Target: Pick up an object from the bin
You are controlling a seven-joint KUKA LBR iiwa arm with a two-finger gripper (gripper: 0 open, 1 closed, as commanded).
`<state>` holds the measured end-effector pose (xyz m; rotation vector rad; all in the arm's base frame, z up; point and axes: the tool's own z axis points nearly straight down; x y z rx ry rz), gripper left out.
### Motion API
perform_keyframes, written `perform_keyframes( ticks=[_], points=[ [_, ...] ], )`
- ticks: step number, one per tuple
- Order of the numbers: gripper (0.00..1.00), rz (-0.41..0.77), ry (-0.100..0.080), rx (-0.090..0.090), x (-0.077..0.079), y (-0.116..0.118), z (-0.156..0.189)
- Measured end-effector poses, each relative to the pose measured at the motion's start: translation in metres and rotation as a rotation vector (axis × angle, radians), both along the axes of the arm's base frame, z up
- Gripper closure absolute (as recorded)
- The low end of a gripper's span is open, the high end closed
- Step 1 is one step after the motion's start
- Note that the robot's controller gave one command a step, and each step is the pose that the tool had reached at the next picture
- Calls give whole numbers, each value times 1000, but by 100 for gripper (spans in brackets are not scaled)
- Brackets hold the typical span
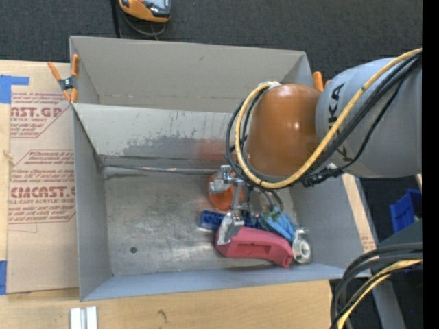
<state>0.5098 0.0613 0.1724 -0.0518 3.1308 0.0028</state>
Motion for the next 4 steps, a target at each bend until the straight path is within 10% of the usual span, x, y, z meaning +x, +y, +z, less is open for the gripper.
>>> perform_keyframes(
  ticks=[1, 2, 4],
  points=[
    [0, 128, 6, -2, -6, -34, -60],
    [100, 271, -9, 4, 5, -62, -95],
    [100, 271, 12, 1, 2, -71, -66]
  ],
)
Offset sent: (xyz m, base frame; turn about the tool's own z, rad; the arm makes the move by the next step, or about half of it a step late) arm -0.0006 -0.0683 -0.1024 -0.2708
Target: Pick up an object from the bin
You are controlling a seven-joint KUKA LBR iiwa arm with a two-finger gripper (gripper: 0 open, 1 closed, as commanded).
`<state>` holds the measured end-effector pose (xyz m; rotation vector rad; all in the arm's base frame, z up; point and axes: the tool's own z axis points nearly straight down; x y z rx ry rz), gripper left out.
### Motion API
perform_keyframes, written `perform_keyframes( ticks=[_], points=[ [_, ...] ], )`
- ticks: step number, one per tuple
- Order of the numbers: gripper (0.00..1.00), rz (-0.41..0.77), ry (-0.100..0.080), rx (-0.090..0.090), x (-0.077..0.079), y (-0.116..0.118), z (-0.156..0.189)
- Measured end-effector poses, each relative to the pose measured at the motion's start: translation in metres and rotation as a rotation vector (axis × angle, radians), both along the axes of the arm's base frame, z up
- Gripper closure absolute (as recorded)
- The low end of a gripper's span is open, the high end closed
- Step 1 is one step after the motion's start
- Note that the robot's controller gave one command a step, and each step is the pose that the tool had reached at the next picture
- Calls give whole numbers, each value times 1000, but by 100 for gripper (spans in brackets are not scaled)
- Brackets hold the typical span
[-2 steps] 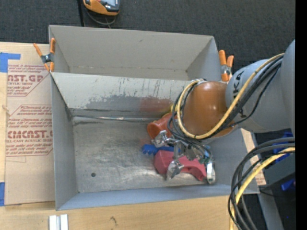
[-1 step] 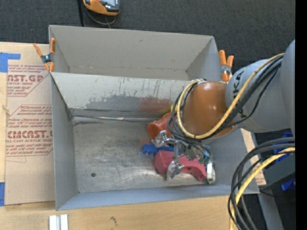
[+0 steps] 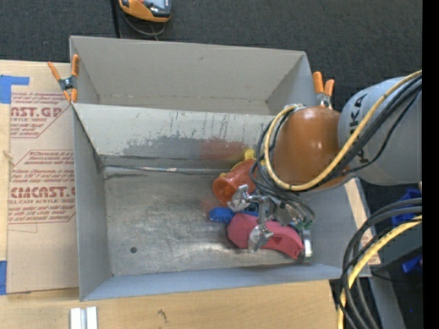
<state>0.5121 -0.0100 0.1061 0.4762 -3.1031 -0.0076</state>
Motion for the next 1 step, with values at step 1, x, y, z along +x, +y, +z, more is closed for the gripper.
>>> perform_keyframes(
  ticks=[1],
  points=[
    [100, 13, -5, -3, 14, -23, 20]
  ],
)
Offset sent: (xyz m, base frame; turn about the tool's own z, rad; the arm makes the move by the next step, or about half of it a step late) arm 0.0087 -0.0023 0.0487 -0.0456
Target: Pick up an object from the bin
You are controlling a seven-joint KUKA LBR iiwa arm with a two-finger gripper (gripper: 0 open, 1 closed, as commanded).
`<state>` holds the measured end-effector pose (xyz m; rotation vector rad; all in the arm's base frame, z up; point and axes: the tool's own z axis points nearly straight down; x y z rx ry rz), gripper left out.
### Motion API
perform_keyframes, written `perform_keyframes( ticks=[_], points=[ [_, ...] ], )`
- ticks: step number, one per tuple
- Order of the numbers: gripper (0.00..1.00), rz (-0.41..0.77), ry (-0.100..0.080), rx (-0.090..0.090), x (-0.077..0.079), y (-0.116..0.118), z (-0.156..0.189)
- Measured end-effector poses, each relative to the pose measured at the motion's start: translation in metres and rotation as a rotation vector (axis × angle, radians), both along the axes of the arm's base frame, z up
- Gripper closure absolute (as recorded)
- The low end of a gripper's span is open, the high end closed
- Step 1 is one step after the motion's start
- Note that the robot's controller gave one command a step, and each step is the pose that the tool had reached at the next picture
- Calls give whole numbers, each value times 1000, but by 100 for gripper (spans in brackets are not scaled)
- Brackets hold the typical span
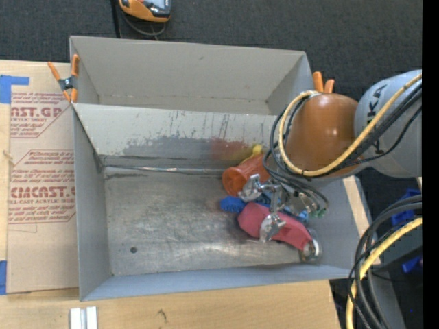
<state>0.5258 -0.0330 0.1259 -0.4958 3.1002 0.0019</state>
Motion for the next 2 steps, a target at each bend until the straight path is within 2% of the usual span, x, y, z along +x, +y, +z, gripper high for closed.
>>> perform_keyframes(
  ticks=[1, 2],
  points=[
    [100, 10, 10, 1, -3, 0, -23],
    [100, 10, 9, -1, -4, 6, 28]
  ],
)
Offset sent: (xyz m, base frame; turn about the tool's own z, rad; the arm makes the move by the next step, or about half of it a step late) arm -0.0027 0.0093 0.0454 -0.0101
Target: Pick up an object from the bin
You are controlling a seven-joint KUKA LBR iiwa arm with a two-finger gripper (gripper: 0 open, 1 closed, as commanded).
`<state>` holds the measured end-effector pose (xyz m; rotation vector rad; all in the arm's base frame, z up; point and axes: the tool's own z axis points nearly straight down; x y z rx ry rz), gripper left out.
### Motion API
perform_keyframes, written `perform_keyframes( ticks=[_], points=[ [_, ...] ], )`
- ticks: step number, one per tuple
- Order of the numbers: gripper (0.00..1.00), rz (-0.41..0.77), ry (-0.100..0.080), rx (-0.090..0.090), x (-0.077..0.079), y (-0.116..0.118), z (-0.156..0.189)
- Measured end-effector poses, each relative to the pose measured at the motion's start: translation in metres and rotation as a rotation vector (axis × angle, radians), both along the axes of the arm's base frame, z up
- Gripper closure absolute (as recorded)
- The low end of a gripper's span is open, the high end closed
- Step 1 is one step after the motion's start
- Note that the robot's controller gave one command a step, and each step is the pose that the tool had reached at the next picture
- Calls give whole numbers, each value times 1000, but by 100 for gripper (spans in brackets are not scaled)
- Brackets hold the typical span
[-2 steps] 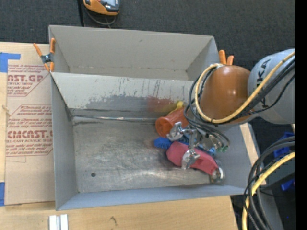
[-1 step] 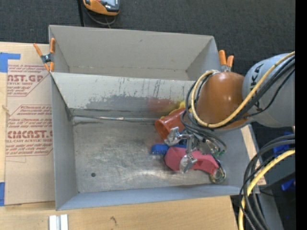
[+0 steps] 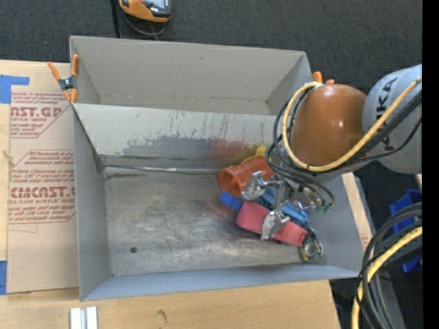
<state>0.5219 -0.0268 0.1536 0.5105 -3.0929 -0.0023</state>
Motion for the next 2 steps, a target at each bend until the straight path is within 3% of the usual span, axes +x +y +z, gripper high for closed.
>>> perform_keyframes(
  ticks=[2],
  points=[
    [100, 28, -9, 0, -3, -9, 70]
  ],
)
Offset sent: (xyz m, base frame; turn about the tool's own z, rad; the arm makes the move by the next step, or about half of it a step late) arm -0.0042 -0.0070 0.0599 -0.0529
